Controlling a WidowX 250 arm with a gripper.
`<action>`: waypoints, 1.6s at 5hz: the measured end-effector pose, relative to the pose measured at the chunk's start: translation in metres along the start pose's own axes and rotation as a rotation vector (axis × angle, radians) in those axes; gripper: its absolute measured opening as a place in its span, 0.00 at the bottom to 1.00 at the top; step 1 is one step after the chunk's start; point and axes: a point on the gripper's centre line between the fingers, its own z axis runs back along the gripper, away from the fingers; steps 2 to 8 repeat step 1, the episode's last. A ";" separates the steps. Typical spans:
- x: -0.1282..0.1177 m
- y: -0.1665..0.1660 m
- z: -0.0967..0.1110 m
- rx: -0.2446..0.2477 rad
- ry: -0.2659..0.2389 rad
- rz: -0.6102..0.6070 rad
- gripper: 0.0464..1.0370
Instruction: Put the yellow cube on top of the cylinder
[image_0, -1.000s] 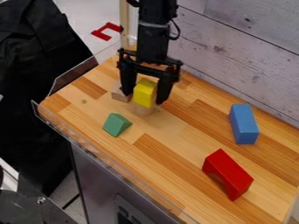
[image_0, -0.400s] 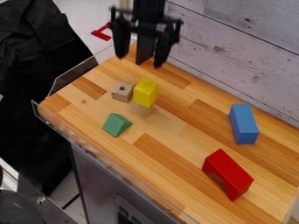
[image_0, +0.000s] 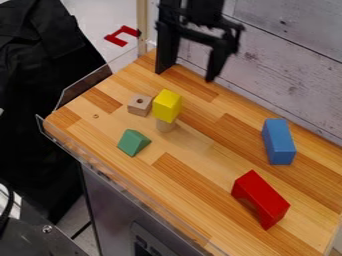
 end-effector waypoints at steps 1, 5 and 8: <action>0.003 -0.019 -0.012 -0.009 0.013 -0.037 0.96; 0.003 -0.019 -0.012 -0.009 0.013 -0.037 0.96; 0.003 -0.019 -0.012 -0.009 0.013 -0.037 0.96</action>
